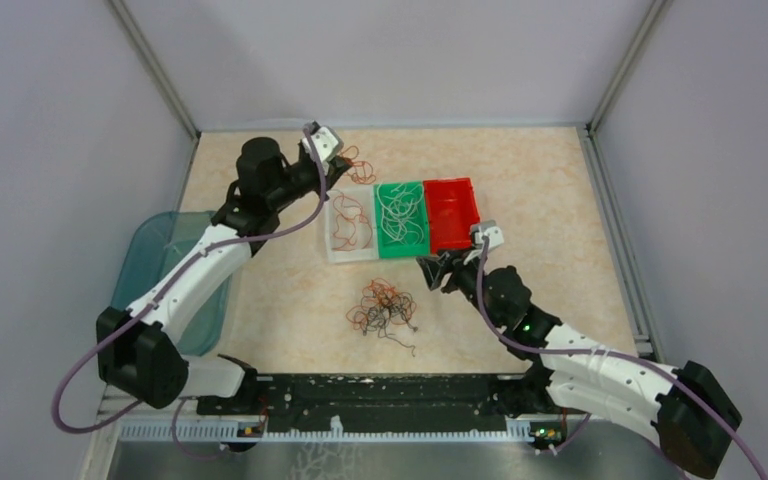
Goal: Untangle the cables
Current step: Place the cable in the bin.
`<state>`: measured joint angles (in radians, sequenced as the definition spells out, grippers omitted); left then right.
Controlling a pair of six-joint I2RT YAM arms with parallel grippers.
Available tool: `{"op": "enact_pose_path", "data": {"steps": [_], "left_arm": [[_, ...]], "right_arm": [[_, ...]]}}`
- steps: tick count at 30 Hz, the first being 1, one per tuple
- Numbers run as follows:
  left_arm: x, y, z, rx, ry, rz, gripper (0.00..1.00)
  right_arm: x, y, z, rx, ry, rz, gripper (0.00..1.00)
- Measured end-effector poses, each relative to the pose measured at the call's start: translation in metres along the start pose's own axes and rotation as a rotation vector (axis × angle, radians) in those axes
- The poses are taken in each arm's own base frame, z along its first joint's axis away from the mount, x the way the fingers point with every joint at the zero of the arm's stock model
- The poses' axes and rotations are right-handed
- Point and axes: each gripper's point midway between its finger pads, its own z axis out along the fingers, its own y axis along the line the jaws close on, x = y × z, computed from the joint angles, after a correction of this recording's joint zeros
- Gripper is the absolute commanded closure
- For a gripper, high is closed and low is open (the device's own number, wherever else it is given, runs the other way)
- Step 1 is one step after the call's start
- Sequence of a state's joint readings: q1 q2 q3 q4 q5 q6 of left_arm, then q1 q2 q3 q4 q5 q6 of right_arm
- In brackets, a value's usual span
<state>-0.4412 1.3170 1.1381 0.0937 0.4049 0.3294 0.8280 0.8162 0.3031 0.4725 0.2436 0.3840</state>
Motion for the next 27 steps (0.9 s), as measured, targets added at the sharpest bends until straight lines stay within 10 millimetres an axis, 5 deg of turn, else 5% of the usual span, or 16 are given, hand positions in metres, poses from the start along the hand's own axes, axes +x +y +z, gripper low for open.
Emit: {"op": "enact_pose_path", "data": {"steps": [11, 18, 27], "left_arm": [[0.101, -0.004, 0.026, 0.06, 0.214, -0.034, 1.0], [0.169, -0.004, 0.021, 0.07, 0.402, 0.05, 1.0], [0.217, 0.003, 0.008, 0.055, 0.543, 0.186, 0.99]], "right_arm": [[0.006, -0.008, -0.002, 0.038, 0.046, -0.041, 0.47], [-0.006, -0.006, -0.002, 0.043, 0.031, -0.056, 0.47], [-0.012, -0.004, -0.001, 0.044, 0.039, -0.062, 0.49]]}}
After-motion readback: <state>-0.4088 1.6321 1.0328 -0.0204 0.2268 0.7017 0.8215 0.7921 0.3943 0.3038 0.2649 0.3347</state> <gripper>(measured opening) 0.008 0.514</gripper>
